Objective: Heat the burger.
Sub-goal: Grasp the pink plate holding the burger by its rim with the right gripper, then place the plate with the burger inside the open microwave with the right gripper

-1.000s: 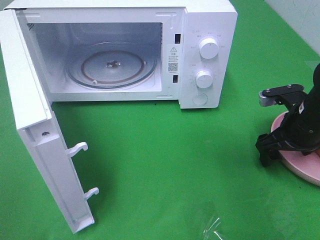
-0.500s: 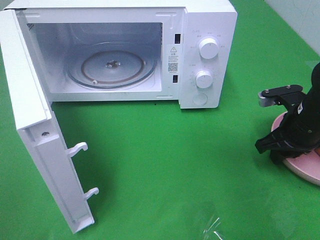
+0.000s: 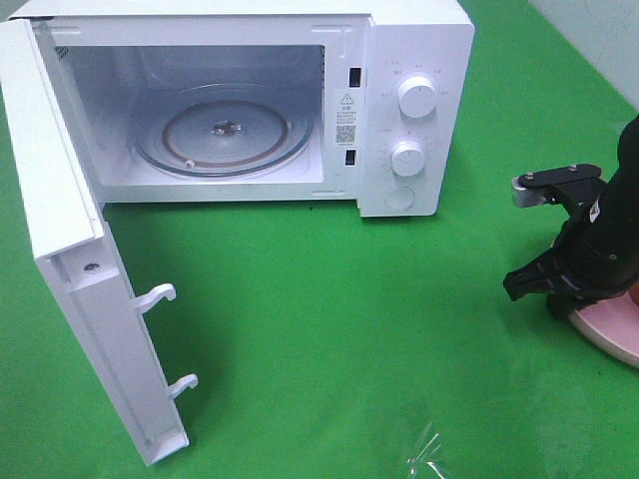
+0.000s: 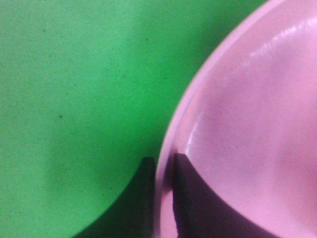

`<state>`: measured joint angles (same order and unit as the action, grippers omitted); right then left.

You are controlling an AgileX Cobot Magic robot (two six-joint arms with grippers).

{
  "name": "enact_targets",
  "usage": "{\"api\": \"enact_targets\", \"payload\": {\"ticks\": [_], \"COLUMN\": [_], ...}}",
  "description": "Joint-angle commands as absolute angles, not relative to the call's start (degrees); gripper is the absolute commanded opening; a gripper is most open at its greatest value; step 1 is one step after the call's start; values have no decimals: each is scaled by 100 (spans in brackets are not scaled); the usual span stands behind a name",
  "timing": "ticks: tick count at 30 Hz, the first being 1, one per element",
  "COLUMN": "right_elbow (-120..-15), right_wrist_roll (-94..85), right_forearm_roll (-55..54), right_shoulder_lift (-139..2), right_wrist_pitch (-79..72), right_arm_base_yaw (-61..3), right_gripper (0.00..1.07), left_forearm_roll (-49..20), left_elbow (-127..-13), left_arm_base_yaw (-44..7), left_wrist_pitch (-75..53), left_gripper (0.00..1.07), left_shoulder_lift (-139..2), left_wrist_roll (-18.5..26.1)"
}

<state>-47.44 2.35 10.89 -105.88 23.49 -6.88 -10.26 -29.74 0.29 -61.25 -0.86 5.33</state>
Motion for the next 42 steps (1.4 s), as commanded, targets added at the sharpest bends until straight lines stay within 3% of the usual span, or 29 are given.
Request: {"api": "enact_targets", "payload": {"ticks": [1,16,42], "right_elbow": [-4670,-4647,-3982], "right_wrist_roll": [458,2429,3610], "right_forearm_roll": [1140,3083,3948], "right_shoulder_lift": [-10731,-10113,-9460], "right_wrist_pitch": [2733,3673,4670], "right_arm_base_yaw": [-756,-1639,-3008], "right_gripper": [0,0,0], "left_forearm_roll": [-1083,-1083,-1083], "left_elbow": [-2962,-2962,-2962], "left_arm_base_yaw": [40,40,40], "left_wrist_pitch": [-6125,-6125,-6125], "left_gripper": [98,98,98], "left_shoulder_lift": [-69,-69,-69], "left_wrist_roll": [544,544,544]}}
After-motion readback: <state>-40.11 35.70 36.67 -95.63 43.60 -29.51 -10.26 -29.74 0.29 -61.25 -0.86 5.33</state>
